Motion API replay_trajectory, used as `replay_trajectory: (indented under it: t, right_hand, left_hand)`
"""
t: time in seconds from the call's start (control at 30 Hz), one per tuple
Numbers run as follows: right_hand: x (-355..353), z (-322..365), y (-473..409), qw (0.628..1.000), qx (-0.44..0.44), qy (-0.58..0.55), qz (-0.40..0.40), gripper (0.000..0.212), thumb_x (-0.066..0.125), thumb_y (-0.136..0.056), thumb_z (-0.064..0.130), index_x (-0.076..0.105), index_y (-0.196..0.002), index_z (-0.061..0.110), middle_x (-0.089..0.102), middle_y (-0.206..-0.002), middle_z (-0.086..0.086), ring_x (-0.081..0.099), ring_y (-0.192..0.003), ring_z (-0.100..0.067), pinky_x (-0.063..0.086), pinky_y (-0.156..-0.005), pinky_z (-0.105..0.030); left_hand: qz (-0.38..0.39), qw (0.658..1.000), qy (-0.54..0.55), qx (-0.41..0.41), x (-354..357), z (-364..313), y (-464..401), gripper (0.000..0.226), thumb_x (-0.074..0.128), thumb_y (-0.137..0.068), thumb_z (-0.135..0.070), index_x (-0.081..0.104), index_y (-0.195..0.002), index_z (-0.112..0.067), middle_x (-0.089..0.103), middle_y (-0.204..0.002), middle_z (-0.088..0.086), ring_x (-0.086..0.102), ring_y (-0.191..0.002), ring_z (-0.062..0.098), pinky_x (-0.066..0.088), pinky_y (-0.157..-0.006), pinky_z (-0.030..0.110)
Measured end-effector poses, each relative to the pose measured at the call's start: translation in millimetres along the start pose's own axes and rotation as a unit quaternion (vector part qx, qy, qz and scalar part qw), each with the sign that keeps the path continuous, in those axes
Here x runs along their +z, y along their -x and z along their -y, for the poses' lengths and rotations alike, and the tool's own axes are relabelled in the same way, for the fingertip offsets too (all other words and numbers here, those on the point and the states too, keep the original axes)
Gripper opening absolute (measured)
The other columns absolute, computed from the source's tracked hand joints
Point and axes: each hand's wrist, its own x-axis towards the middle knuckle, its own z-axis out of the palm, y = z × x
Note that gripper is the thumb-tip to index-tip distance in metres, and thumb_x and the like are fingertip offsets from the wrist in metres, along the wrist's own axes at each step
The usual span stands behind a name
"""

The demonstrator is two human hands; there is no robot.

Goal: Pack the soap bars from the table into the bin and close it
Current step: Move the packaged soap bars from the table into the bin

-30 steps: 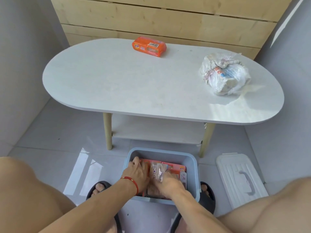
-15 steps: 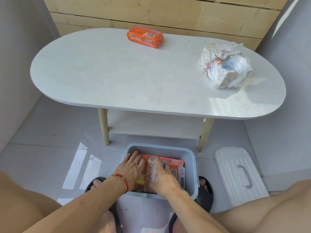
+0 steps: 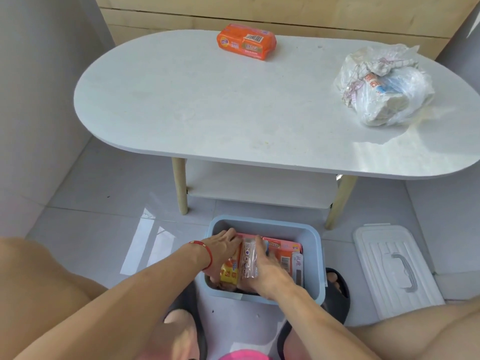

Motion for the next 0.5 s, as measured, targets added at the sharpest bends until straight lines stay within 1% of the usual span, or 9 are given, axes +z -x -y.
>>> replay_trajectory:
  t: [0.1,0.17,0.2,0.27,0.3,0.37,0.4,0.43,0.5]
  right_hand:
    - [-13,3,4,0.999,0.017,0.009,0.037,0.133,0.081,-0.079,0.049,-0.025,-0.157,0.037,0.005,-0.171,-0.015,0.024,-0.154,-0.035,0.026,-0.123,-0.05]
    - [-29,10,13,0.997,0.006,0.07,0.021,0.116,0.075,-0.088,0.043,-0.013,-0.162,0.031,0.028,-0.165,-0.019,0.037,-0.148,-0.037,0.036,-0.118,-0.049]
    - [-40,17,19,0.994,-0.014,0.111,-0.01,0.098,0.07,-0.092,0.04,0.004,-0.163,0.025,0.041,-0.158,-0.02,0.045,-0.142,-0.037,0.042,-0.113,-0.049]
    - [-66,35,42,0.982,-0.07,0.156,-0.075,0.054,0.06,-0.097,0.04,0.044,-0.144,0.02,0.061,-0.136,-0.014,0.06,-0.122,-0.034,0.053,-0.097,-0.045]
    - [-81,44,54,0.979,-0.103,0.146,-0.103,0.04,0.056,-0.097,0.042,0.053,-0.132,0.022,0.066,-0.123,-0.007,0.064,-0.111,-0.029,0.053,-0.087,-0.039]
    - [-113,64,82,0.97,-0.177,0.068,-0.153,0.025,0.056,-0.095,0.045,0.062,-0.116,0.032,0.067,-0.096,0.011,0.067,-0.087,-0.013,0.047,-0.071,-0.029]
    - [-127,75,95,0.957,-0.221,0.014,-0.187,0.017,0.058,-0.095,0.044,0.065,-0.107,0.034,0.068,-0.083,0.014,0.066,-0.074,-0.005,0.046,-0.065,-0.026]
    - [-143,87,106,0.934,-0.267,-0.04,-0.233,0.014,0.059,-0.094,0.042,0.068,-0.1,0.033,0.069,-0.074,0.013,0.066,-0.066,-0.004,0.046,-0.061,-0.024]
    - [-171,110,116,0.868,-0.337,-0.134,-0.34,0.011,0.061,-0.091,0.034,0.072,-0.092,0.03,0.073,-0.071,0.011,0.067,-0.063,-0.006,0.049,-0.059,-0.018]
  left_hand:
    - [0.071,0.992,0.096,-0.034,-25,-1,11,0.11,0.082,-0.071,-0.029,0.013,-0.156,-0.019,0.033,-0.15,0.005,0.041,-0.137,0.026,0.045,-0.109,0.04]
    - [0.062,0.994,0.077,-0.038,-50,-6,25,0.081,0.071,-0.081,-0.023,0.031,-0.151,-0.016,0.04,-0.147,0.008,0.045,-0.133,0.028,0.048,-0.105,0.041]
    - [0.037,0.997,0.053,-0.041,-66,-9,35,0.063,0.065,-0.085,-0.021,0.042,-0.143,-0.015,0.048,-0.14,0.01,0.049,-0.127,0.028,0.05,-0.102,0.042]
    - [-0.026,0.998,0.039,-0.05,-99,-13,60,0.044,0.057,-0.09,-0.026,0.051,-0.132,-0.016,0.058,-0.126,0.011,0.058,-0.115,0.029,0.053,-0.095,0.043]
    - [-0.066,0.996,0.047,-0.041,-117,-13,75,0.042,0.055,-0.091,-0.029,0.053,-0.131,-0.019,0.061,-0.124,0.009,0.061,-0.111,0.028,0.054,-0.093,0.042]
    - [-0.168,0.982,0.09,0.002,-156,-10,109,0.037,0.054,-0.089,-0.029,0.06,-0.124,-0.026,0.069,-0.114,-0.002,0.066,-0.102,0.018,0.055,-0.087,0.029]
    - [-0.231,0.965,0.121,0.028,-174,-8,125,0.033,0.053,-0.085,-0.027,0.066,-0.115,-0.029,0.073,-0.103,-0.008,0.067,-0.093,0.011,0.053,-0.079,0.021]
    - [-0.3,0.941,0.15,0.047,-191,-3,138,0.032,0.052,-0.08,-0.025,0.069,-0.105,-0.031,0.074,-0.09,-0.011,0.067,-0.083,0.007,0.051,-0.072,0.015]
    - [-0.428,0.883,0.186,0.048,-217,15,147,0.028,0.051,-0.077,-0.02,0.071,-0.094,-0.027,0.073,-0.078,-0.01,0.067,-0.075,0.008,0.051,-0.068,0.017]
